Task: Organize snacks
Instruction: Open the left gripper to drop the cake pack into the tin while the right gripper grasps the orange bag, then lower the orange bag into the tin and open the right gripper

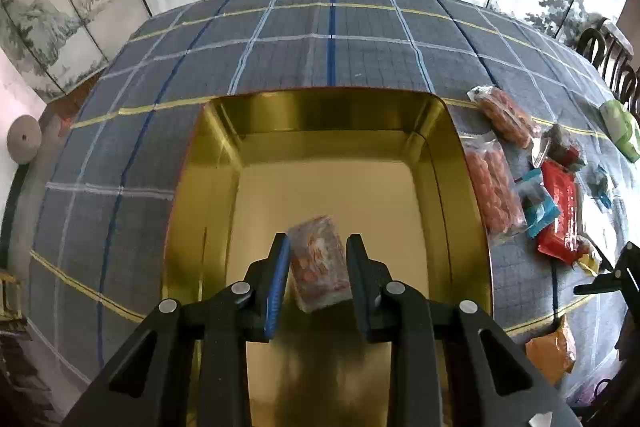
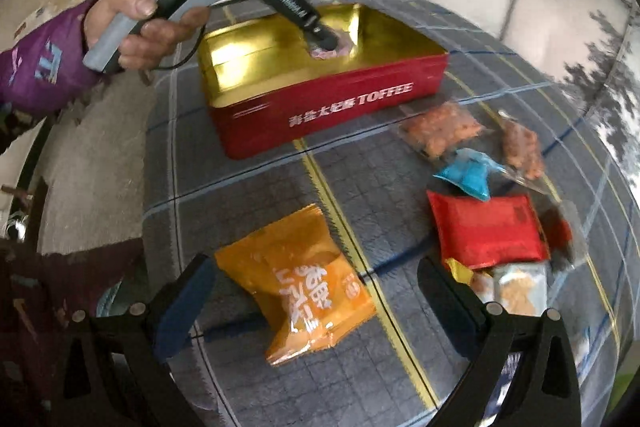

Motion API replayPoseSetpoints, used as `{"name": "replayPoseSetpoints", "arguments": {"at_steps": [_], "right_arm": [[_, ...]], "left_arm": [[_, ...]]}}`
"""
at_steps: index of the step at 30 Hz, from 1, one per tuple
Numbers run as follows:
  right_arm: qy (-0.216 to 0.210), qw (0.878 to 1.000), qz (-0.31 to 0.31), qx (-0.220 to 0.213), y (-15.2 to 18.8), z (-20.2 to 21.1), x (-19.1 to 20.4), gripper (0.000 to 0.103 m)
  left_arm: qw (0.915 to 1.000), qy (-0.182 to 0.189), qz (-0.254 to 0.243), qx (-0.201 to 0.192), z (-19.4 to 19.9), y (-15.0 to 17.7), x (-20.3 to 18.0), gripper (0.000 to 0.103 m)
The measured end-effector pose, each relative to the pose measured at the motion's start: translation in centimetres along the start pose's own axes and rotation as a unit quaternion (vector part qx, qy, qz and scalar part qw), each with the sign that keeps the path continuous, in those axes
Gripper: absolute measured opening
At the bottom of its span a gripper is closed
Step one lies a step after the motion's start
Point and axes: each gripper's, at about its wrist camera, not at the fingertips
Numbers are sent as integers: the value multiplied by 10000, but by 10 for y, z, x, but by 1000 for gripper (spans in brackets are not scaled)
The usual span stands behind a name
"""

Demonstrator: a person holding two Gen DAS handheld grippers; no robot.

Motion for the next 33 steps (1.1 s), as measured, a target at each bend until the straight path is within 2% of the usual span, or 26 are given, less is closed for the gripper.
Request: {"name": "replayPoseSetpoints", "arguments": {"at_steps": [6,8,9,11,12,13,14,17,18,20,24,25,29,33], "right_arm": [[-343,9983,301,364,-2,-20,0,100],[-333,9975,438,451,-2,-23,2,98],[-313,9972,484,477,-2,-23,3,95],[-265,9977,388,497,-5,-20,-2,82],[-220,9981,305,487,-7,-19,-5,63],[-215,9984,134,508,-8,-17,-12,55],[-193,9985,64,506,-8,-17,-14,53],[-34,9987,-26,509,-8,-16,-10,50],[-11,9988,-71,488,-8,-14,-10,48],[106,9992,-164,336,-12,-5,-10,47],[111,9982,-589,-91,-32,12,-21,47],[37,9965,-783,-304,-42,18,-30,47],[-49,9897,-1164,-838,-81,30,-58,47],[-43,9865,-1328,-955,-136,5,-83,47]], "left_arm": [[10000,29,60,-39,4,-2,4,27],[9998,57,127,-134,13,2,5,31],[9997,71,162,-189,18,4,5,36],[9989,87,325,-339,32,11,9,41],[9984,133,413,-373,38,15,10,42],[9979,187,481,-394,44,19,12,42],[9973,239,551,-427,50,24,13,42],[9956,218,713,-575,72,39,17,43],[9950,213,734,-637,80,44,18,46],[9936,70,827,-770,93,55,21,56],[9881,-123,1079,-1087,115,78,33,61],[9873,-146,1139,-1096,116,81,37,65],[9861,-288,1343,-932,110,97,49,65],[9855,-361,1479,-750,102,109,55,65]]}}
Point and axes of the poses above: each gripper's, at about its wrist camera, not at the fingertips, and z roughly against the way its jaws point, x to its left, y to its underside, and after that the axes turned 9 degrees about z, right-handed
